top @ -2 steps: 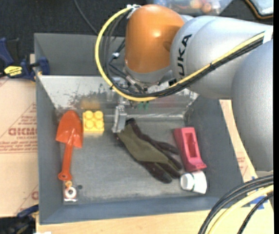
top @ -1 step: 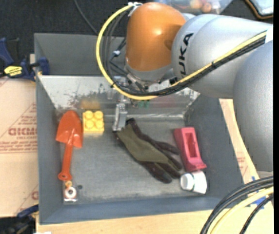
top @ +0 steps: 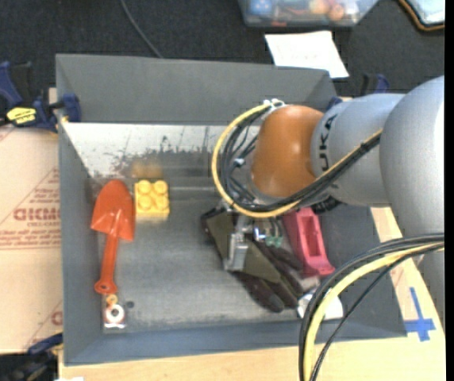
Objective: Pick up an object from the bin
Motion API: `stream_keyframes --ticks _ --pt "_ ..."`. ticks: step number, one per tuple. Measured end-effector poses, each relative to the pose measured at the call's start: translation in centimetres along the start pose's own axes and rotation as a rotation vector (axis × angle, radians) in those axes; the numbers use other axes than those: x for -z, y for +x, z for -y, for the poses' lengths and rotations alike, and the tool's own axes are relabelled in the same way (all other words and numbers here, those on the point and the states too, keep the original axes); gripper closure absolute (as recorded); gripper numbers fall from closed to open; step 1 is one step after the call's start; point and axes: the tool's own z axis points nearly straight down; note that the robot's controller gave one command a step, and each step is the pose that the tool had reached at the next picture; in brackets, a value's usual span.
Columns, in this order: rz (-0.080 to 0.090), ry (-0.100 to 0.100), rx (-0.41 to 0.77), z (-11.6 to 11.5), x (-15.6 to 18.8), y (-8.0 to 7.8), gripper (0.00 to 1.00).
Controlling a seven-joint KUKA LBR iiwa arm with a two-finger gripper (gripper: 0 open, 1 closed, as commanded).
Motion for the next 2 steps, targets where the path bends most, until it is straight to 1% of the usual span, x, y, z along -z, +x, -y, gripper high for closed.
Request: stream_keyframes --ticks 1,2 --pt "0.02 -0.004 0.109 -0.8 7.0 -3.6 0.0" --pt "-0.005 0.0 0.014 0.0 1.0 -0.5 0.0"
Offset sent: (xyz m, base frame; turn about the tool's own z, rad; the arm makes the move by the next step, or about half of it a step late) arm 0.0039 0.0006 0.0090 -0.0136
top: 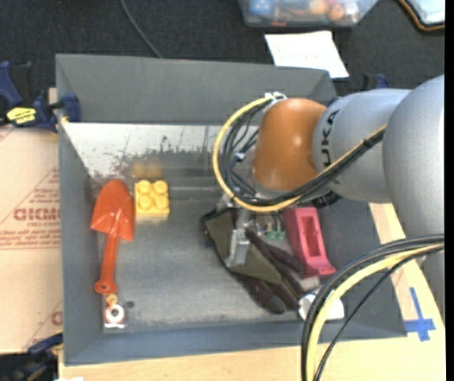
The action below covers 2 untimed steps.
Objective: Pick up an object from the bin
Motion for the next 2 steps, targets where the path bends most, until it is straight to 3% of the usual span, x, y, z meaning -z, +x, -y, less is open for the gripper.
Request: stream_keyframes --ticks 1,2 --pt "0.027 -0.006 -0.082 0.44 -0.63 0.34 0.0" --pt "0.007 -0.001 -0.006 0.14 0.15 -0.16 1.0"
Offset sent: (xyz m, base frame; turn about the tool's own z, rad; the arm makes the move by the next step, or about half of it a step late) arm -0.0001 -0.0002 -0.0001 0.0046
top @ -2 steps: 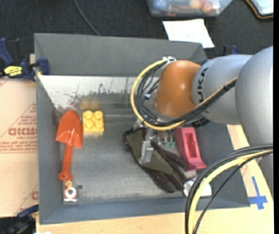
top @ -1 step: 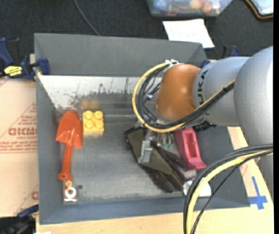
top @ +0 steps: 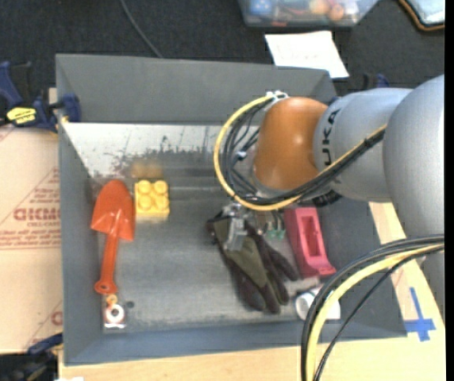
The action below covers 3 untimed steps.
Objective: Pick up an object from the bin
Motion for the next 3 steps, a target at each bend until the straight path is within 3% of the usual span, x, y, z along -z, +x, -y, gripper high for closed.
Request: stream_keyframes --ticks 2,3 --pt "-0.008 0.0 -0.001 0.0 2.1 0.3 1.0" --pt "-0.006 0.0 -0.002 0.0 6.8 0.2 1.0"
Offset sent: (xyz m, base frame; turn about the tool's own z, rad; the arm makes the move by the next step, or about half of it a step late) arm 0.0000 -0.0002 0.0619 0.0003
